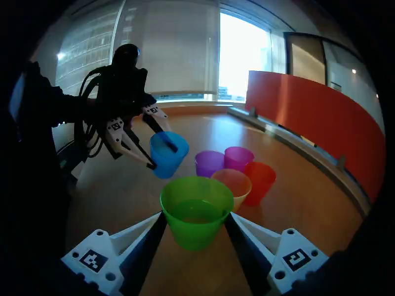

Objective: Pour water

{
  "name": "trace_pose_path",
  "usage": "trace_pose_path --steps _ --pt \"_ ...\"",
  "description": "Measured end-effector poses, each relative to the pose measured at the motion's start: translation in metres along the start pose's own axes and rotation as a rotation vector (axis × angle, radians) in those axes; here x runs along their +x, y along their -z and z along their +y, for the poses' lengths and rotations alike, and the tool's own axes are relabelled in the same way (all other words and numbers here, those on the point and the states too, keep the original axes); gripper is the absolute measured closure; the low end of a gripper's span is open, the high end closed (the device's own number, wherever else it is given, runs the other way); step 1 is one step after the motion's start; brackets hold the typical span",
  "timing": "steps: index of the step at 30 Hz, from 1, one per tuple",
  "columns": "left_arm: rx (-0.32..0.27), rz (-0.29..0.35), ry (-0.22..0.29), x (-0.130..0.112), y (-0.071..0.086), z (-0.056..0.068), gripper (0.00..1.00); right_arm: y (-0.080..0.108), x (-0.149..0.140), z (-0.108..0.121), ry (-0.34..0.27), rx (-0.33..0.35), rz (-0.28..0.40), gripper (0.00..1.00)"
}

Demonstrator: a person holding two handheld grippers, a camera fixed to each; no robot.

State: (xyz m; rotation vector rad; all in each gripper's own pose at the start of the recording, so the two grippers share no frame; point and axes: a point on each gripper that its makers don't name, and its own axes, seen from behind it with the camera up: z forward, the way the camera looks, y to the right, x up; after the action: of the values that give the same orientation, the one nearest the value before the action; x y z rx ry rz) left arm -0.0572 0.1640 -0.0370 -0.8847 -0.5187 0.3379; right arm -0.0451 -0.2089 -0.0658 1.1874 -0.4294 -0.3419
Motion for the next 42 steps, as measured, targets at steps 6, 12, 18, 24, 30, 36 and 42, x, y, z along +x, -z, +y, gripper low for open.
trace_pose_path --steps 6,12,18,24,30,36,42 --pt "-0.008 -0.016 -0.002 -0.003 -0.002 0.000 0.20 -0.003 -0.007 0.002 0.003 0.004 -0.019 0.14" --pt "-0.024 -0.048 -0.023 -0.008 -0.006 0.002 0.20 -0.006 -0.018 0.000 0.009 0.020 -0.047 0.14" --pt "-0.036 -0.079 -0.050 -0.013 -0.010 0.003 0.20 -0.009 -0.025 -0.003 0.021 0.035 -0.070 0.14" --pt "-0.044 -0.098 -0.064 -0.017 -0.013 0.004 0.20 -0.012 -0.026 -0.002 0.026 0.035 -0.078 0.11" --pt "-0.046 -0.102 -0.067 -0.019 -0.014 0.005 0.20 -0.013 -0.030 -0.004 0.033 0.045 -0.090 0.11" --pt "-0.045 -0.106 -0.079 -0.020 -0.016 0.005 0.20 -0.015 -0.033 -0.009 0.039 0.054 -0.092 0.10" --pt "-0.046 -0.110 -0.089 -0.021 -0.017 0.004 0.20 -0.016 -0.032 -0.008 0.039 0.053 -0.091 0.10"
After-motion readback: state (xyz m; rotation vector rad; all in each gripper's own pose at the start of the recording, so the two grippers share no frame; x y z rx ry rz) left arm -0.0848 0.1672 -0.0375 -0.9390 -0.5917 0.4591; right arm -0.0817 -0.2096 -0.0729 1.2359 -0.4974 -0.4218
